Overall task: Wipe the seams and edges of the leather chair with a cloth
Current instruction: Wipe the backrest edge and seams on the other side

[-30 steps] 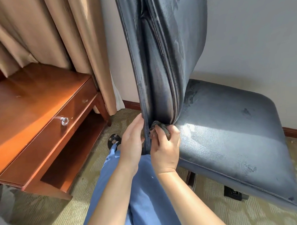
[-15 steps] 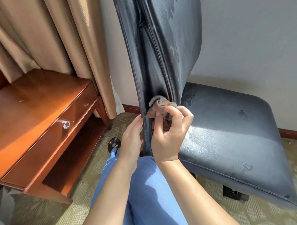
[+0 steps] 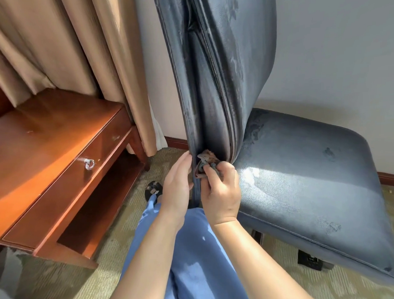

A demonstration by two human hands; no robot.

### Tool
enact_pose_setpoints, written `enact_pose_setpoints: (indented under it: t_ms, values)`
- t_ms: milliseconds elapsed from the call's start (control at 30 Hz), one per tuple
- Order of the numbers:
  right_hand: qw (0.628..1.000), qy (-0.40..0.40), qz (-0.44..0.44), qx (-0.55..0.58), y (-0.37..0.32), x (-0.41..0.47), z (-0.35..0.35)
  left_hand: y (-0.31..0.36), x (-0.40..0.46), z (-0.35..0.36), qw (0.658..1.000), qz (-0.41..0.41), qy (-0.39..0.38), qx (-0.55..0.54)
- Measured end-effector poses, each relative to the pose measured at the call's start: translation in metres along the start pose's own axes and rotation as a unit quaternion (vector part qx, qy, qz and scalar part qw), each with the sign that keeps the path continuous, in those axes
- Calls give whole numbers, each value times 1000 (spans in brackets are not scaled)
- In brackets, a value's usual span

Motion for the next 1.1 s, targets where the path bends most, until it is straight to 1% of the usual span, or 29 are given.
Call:
enact_pose_setpoints:
  t_ms: [67,133,200,267,300,333,433,533,600,667,733,800,900,967,1033,1100]
  values:
    - [1000,-22,-1,-13,2,-2,5,0,0,1,1000,5,0,-2]
    - [998,-61,8,-29,5,-6,14,0,2,1,1000,8,-5,2]
    - [988,-139,45,-51,10,-14,25,4,4,2,1000,13,-16,10]
    - [955,-258,133,-65,24,-30,40,7,6,2,999,14,-29,21]
    - [942,-286,167,-60,31,-39,42,9,8,2,999,13,-32,23]
    - [942,-278,182,-51,35,-42,42,11,8,1,999,16,-33,23]
    - [960,-211,182,-10,32,-30,36,7,11,-2,999,6,-32,12]
    - [964,-167,204,28,26,-15,28,2,11,-4,1000,0,-24,-2]
    - [973,-110,197,55,19,-8,18,3,11,-2,999,2,-30,-12]
    - [979,-36,177,95,10,3,3,4,9,0,999,6,-40,-20]
    - [979,37,155,129,0,19,-13,4,8,3,999,7,-46,-28]
    - [977,86,129,149,-7,33,-22,1,9,3,999,6,-42,-25]
    - [984,96,91,122,-11,39,-16,-2,9,1,999,-3,-36,-29]
    - [993,94,34,61,-11,34,-8,-3,10,-1,999,-10,-31,-28]
    - [995,94,-29,-1,-9,28,-2,-6,13,-4,999,-10,-27,-17]
    - [992,98,-57,-47,-5,25,0,-9,17,-6,1000,-5,-23,-1]
Point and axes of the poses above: each hand's wrist, its own x-axis towards the middle knuckle, its own z-axis out of the palm, y = z × x, the point moved 5 cm from there along x, towards the middle knuckle, and after that the axes turned 8 degrees about -x, right-handed, at the moved point
